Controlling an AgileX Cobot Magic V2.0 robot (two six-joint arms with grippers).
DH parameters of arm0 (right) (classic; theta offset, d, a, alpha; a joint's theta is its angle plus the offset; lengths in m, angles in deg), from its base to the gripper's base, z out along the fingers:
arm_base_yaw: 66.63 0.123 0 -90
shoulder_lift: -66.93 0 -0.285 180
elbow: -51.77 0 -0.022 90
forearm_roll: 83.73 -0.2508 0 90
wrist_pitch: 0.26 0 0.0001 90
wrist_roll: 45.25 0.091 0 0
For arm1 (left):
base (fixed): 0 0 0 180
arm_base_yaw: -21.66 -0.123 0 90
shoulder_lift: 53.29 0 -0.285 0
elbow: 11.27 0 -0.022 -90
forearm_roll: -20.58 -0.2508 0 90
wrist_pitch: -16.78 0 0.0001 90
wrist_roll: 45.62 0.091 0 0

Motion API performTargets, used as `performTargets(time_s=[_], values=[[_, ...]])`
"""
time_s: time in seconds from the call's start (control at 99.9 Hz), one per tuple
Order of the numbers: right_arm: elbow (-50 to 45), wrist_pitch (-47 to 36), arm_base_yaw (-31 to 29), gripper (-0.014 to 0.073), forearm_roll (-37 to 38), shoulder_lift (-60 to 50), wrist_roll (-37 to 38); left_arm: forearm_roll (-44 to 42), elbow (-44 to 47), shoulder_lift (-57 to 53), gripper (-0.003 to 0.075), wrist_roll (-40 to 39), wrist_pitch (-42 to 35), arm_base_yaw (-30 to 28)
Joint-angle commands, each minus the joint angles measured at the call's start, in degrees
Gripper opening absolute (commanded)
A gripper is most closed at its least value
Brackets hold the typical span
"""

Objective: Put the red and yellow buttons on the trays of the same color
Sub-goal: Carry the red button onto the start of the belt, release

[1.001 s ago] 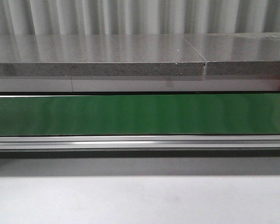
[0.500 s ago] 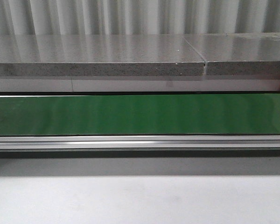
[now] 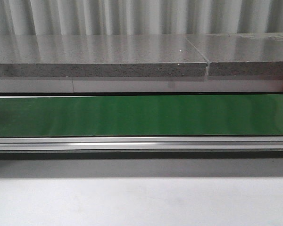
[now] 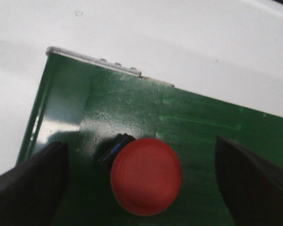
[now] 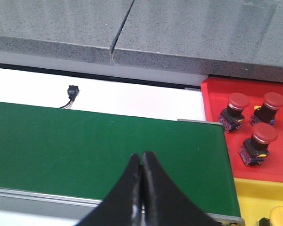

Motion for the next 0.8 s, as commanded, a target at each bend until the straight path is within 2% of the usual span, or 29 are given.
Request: performTargets(time_s=[0.0, 0.28, 0.48, 0.651, 0.791], values=[[2.1, -4.1, 0.0, -0.0068, 0.3, -0.1, -0.2, 1.2, -3.6, -3.7, 0.0618, 0.4, -2.2, 0.3], [2.1, -4.1, 0.0, -0.0068, 0.3, -0.1, -0.2, -6.2, -7.7, -4.0, 0.0618, 0.4, -7.1, 0.2], [2.1, -4.1, 0.0, -0.0068, 0.3, -0.1, -0.2, -7.4, -7.7, -3.6, 0.0618, 0.4, -11.8, 0.0], [2.1, -4.1, 0.0, -0.0068, 0.3, -0.1, -0.2, -6.3, -7.7, -2.1, 0.0618, 0.1, -11.4, -3.9], [2.1, -4.1, 0.0, -0.0068, 0.3, -0.1, -0.2, -0.8, -7.7, 1.2, 0.0618, 0.1, -10.7, -9.8]])
